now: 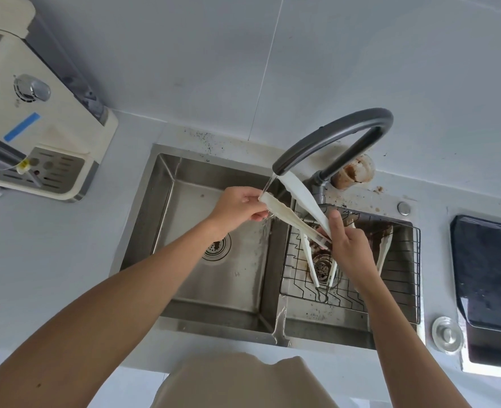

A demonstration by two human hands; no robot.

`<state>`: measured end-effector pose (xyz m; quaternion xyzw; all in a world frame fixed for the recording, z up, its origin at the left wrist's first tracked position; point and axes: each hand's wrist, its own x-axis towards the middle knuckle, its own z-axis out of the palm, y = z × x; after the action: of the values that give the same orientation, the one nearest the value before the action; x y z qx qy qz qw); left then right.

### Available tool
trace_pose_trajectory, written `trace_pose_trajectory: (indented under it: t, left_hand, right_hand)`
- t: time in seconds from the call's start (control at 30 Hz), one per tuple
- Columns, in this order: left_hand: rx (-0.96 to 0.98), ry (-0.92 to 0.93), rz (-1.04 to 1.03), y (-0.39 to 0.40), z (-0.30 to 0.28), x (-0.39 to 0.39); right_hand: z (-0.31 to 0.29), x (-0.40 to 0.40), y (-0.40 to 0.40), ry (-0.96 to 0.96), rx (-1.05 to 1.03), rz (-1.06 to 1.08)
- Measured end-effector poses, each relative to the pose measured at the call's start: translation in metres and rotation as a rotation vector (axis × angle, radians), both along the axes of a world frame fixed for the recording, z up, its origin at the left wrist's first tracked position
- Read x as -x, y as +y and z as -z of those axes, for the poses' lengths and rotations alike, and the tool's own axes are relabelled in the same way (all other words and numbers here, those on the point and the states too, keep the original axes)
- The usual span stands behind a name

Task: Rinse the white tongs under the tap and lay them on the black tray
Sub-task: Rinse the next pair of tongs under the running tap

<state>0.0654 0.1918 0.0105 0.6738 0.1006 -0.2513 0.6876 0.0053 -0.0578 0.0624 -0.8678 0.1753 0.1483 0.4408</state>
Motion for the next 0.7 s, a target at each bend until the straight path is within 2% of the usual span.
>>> trace_pose_trajectory:
  t: [0.13,0.2,0.27,0.5,0.6,0.7]
  left_hand:
    - [-0.024,0.017,-0.114,-0.009,-0.002,-0.002]
    - [-0.062,0.004,-0.190,-0.011,-0.004,-0.003]
    - [-0.015,0.021,-0.202,-0.009,-0.007,-0.005]
    - [0.119,0.076,0.022,0.016,-0.027,-0.017]
    - [0.213,0.175,0.022,0.025,-0.025,-0.022]
    - [0.176,0.164,0.020,0.030,-0.017,-0.019]
  right_hand:
    - [0.002,0.005,0.007,0.013,-0.084,0.014]
    - [0.003,0.009,0.013,0.092,-0.222,0.023]
    - [0.006,0.013,0.020,0.205,-0.370,0.040]
    - [0.012,0.023,0.046,0.449,-0.578,0.121]
    - [0.012,0.022,0.049,0.489,-0.584,0.130]
    - [0.007,0.020,0.051,0.520,-0.592,0.107]
